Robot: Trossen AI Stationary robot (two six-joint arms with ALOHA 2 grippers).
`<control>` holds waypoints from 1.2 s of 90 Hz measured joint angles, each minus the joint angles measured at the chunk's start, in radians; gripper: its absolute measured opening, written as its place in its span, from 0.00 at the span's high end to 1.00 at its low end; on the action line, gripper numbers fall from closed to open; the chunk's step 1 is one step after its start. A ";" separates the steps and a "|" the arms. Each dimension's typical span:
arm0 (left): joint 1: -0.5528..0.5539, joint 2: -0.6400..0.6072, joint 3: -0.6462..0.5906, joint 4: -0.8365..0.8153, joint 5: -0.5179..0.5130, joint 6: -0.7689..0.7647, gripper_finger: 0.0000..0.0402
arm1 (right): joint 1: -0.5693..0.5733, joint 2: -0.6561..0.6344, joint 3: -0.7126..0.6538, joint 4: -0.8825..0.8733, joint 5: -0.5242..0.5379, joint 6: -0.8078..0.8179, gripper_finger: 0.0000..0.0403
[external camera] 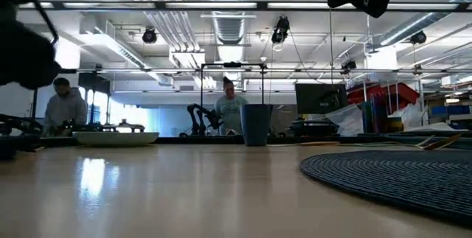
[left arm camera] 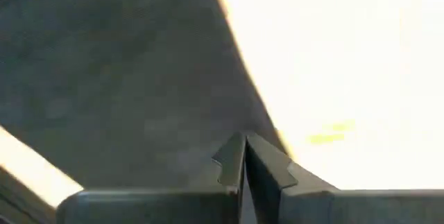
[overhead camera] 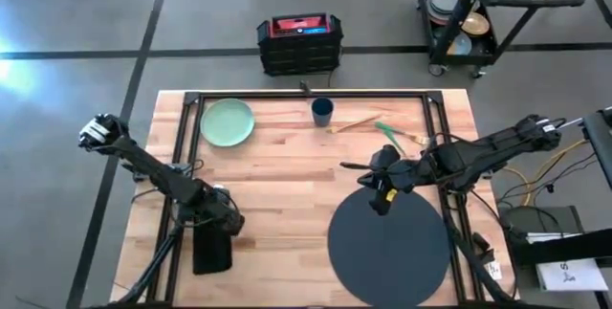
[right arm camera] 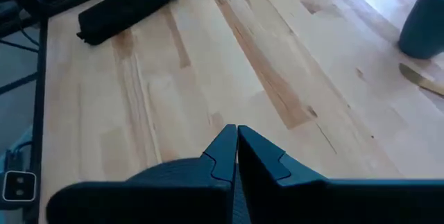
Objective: Set table place
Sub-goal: Move the black table napkin to the middle left of the table
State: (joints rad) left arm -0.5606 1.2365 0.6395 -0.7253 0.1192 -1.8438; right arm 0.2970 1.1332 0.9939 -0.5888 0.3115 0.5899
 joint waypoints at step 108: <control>-0.264 0.457 0.418 -0.176 -0.069 -0.257 1.00 | -0.001 0.000 -0.012 -0.007 0.000 -0.024 1.00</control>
State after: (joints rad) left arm -0.8246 1.6940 1.0575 -0.9009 0.0498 -2.1005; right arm 0.2962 1.1332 0.9817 -0.5956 0.3119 0.5663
